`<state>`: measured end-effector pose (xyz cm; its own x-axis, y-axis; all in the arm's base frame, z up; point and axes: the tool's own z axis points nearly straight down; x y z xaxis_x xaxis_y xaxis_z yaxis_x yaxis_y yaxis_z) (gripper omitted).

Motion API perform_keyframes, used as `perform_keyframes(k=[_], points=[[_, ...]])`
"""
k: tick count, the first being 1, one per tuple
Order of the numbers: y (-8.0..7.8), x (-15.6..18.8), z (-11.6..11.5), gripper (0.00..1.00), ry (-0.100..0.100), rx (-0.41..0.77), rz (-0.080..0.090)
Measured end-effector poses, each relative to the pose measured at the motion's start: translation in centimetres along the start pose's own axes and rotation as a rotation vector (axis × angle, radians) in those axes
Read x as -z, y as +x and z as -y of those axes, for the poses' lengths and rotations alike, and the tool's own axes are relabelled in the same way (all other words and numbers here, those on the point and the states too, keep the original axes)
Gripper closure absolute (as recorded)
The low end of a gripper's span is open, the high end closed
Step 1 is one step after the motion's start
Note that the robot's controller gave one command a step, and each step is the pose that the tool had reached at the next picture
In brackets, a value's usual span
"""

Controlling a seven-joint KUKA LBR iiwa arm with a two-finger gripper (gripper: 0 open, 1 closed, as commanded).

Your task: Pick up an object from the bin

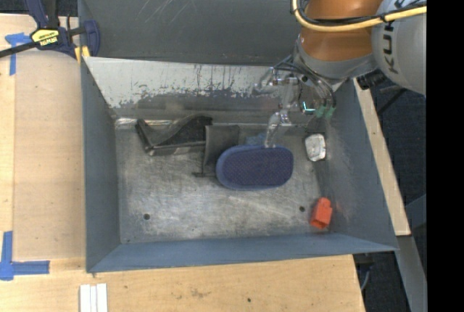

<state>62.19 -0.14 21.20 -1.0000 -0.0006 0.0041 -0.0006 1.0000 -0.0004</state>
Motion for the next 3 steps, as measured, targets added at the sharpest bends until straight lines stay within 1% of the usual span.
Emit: perform_keyframes(k=[1, 2, 3], points=[[2.0, -11.3, -0.1, 0.00, 0.000, 0.322, 0.012], [2.1, -11.2, 0.0, 1.00, 0.000, 0.320, 0.005], [3.2, 3.6, 0.5, 1.00, 0.004, 0.610, 0.015]])
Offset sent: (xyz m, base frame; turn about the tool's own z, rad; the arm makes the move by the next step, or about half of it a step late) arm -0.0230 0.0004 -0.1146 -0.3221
